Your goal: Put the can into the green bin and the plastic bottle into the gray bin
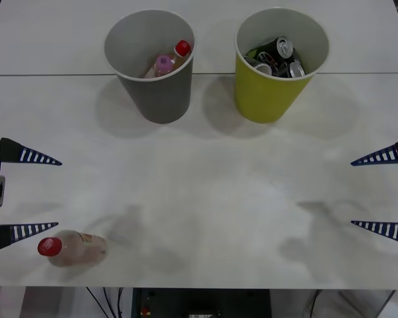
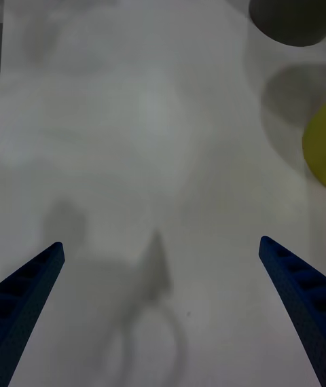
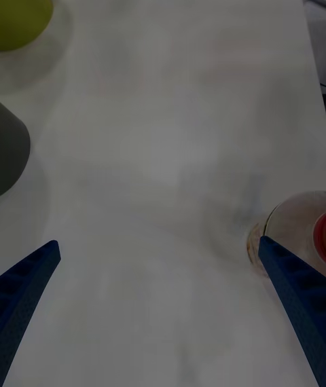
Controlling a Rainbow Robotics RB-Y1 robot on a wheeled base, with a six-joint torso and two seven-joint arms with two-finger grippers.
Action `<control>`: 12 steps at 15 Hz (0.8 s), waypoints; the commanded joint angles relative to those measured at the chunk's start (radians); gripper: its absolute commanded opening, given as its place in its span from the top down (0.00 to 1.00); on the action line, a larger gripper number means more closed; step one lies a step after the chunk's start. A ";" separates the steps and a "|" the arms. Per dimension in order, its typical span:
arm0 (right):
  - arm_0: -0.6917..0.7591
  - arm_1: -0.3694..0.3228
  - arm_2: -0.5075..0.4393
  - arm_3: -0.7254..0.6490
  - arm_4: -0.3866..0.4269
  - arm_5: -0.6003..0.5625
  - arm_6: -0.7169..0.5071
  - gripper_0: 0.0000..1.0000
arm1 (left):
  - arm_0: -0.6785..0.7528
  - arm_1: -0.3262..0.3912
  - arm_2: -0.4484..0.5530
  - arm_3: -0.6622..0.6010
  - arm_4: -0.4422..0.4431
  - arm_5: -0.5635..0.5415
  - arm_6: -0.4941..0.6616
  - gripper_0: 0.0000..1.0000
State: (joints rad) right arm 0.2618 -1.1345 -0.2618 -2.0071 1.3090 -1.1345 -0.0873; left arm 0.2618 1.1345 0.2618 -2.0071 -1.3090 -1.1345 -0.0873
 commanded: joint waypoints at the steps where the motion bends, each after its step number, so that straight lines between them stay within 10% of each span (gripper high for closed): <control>1: 0.000 0.000 0.000 0.000 0.000 0.000 0.000 0.00 | 0.000 0.000 0.000 0.000 0.000 0.000 0.000 0.00; 12: 0.000 0.000 0.000 0.000 0.000 0.000 0.000 0.00 | -0.016 0.018 0.004 0.183 0.102 -0.047 -0.100 0.00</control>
State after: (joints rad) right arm 0.2618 -1.1345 -0.2618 -2.0072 1.3090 -1.1345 -0.0873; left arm 0.2449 1.1520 0.2655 -1.8492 -1.2262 -1.1670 -0.1544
